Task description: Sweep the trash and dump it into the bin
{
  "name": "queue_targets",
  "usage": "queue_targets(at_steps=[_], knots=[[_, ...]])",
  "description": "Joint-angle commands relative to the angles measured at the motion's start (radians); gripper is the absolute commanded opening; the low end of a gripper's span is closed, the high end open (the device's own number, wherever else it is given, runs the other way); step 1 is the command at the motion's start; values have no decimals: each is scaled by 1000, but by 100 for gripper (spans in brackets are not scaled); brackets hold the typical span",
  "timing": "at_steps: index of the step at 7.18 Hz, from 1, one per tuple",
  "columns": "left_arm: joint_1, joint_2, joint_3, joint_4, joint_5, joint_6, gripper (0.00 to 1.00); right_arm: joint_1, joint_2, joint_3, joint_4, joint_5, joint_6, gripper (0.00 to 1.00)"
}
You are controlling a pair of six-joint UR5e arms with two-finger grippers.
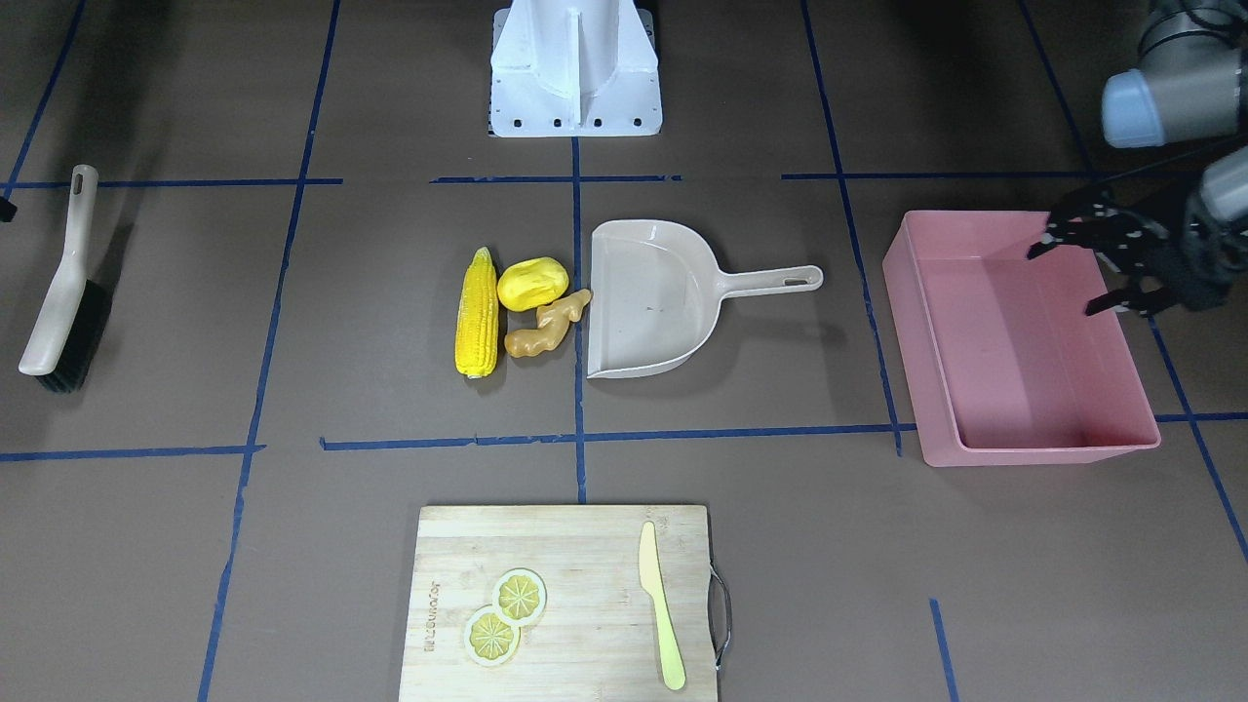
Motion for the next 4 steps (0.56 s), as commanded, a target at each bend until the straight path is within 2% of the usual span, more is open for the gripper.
queue_targets(at_steps=[1,2,3,4], knots=[[113,-95,-19,-1,32,-25,94,-101,-17,9,36,-54,90,97],[214,-144,-32,-4,142,-136,98,-150,-28,7,52,-63,90,94],[280,-149,-59,-4,219,-183,99,-181,-50,7,53,-101,83,91],[300,-149,-70,-4,241,-197,98,-216,-52,6,53,-109,84,91]])
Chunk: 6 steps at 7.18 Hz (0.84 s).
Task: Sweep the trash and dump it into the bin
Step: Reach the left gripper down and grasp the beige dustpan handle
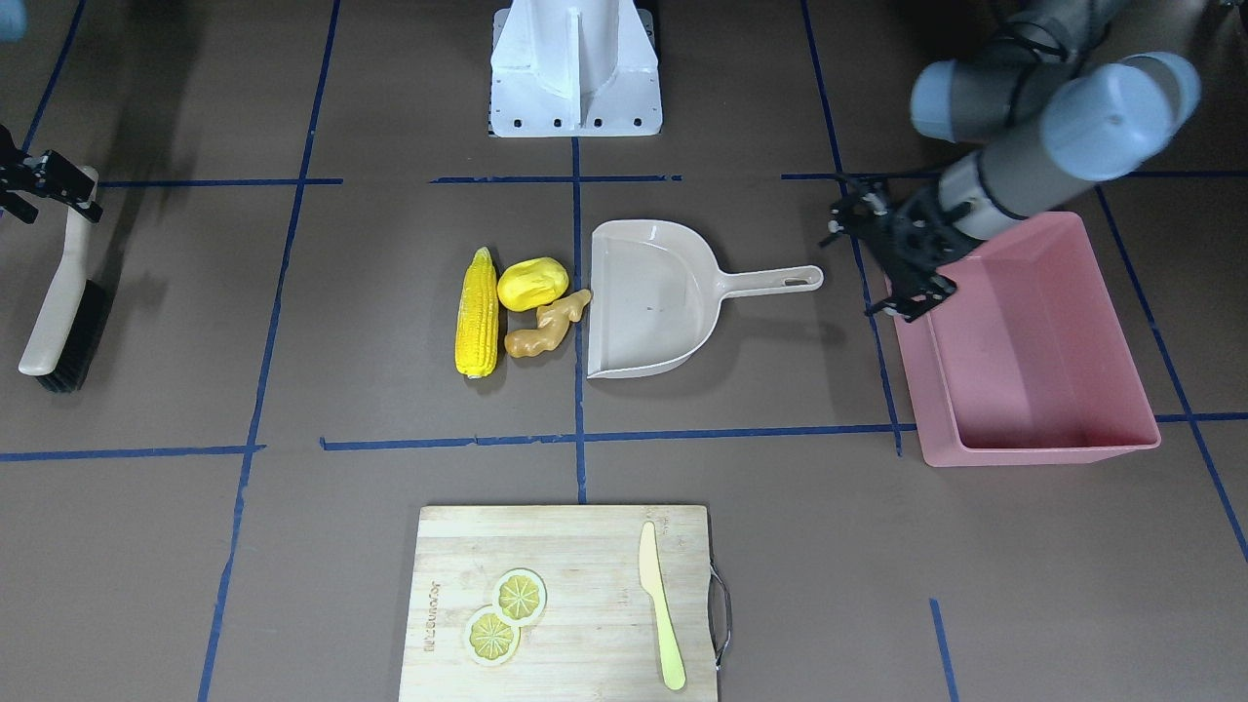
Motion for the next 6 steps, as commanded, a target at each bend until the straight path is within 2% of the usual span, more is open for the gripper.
queue_targets(at_steps=[1,2,4,5,6], knots=[[59,-10,-19,0,54,-34,98,-73,-10,-4,3,-48,0,88],[96,-35,-19,0,57,-28,98,-84,-10,-6,3,-60,0,85],[127,-55,-37,-3,71,19,97,-92,-10,-4,3,-71,2,44],[135,-44,-84,4,148,135,98,-95,-9,-1,3,-98,-1,20],[162,-44,-106,12,224,179,98,-101,-7,3,4,-106,-3,3]])
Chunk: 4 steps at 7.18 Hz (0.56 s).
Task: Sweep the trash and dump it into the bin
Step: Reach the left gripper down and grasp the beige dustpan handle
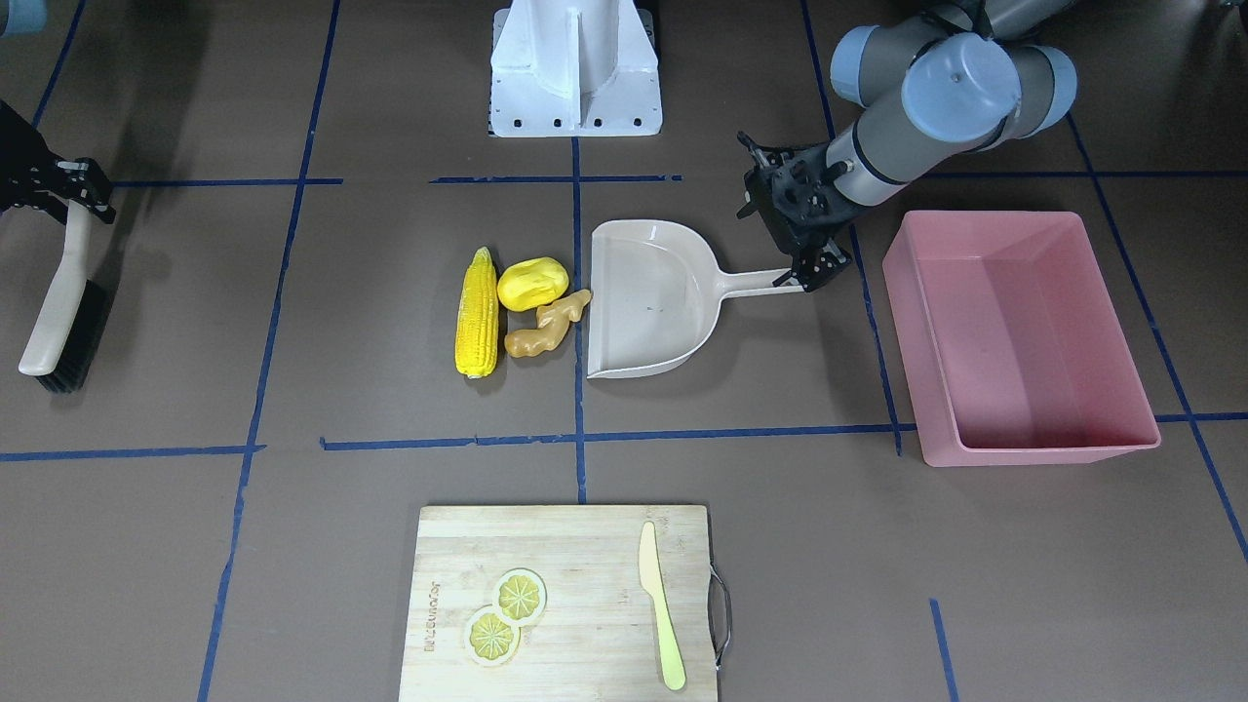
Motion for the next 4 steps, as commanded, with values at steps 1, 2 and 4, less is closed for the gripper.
queue_targets(at_steps=[1,2,4], knots=[[77,3,-30,10,170,107,98,-5,-1,28,1,-16,-2,3],[98,5,-27,16,247,212,99,-6,3,41,1,-16,-2,0],[105,3,-18,86,269,321,99,-25,28,72,0,-17,12,0]])
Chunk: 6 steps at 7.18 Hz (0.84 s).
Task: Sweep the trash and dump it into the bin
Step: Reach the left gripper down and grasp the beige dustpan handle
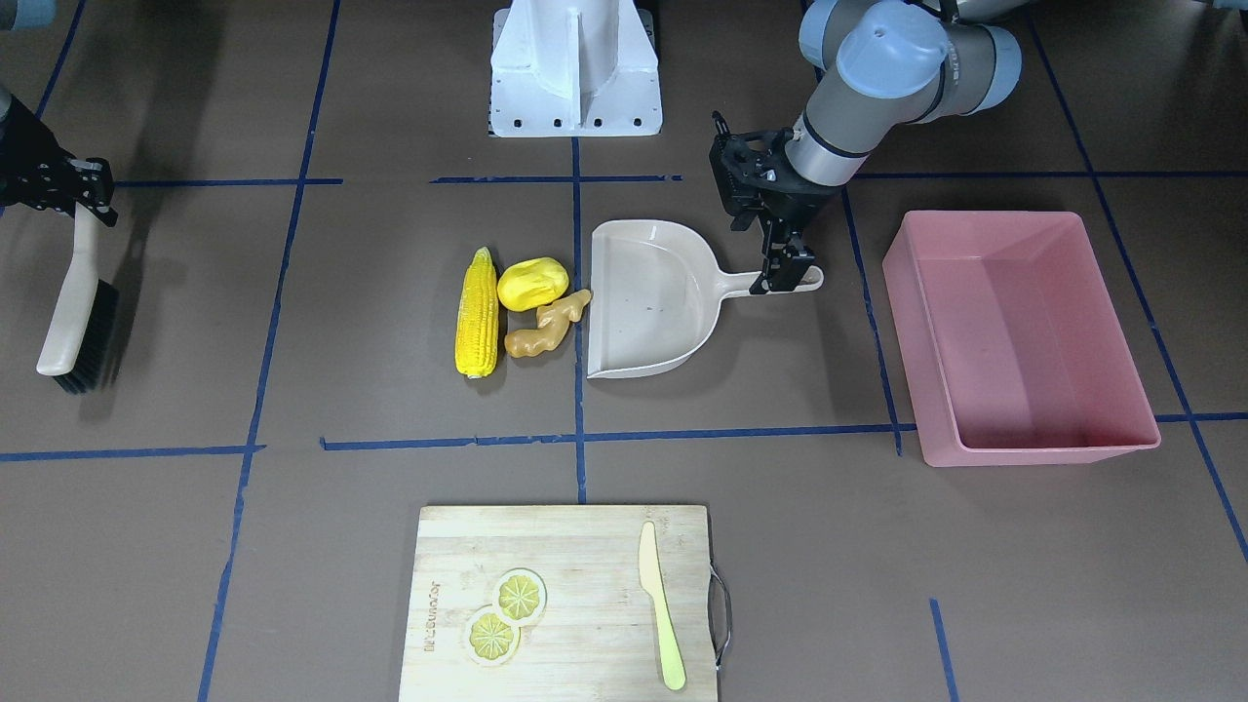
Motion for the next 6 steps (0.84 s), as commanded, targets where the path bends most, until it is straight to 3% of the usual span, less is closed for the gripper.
queue_targets(at_steps=[1,4,6], knots=[[26,-4,2,110,24,63,99,-31,34,24,-7,-6,7,0],[97,-18,2,186,157,89,99,-42,51,35,-7,-9,9,0],[106,-27,15,186,170,91,99,-48,51,43,-7,-9,9,0]])
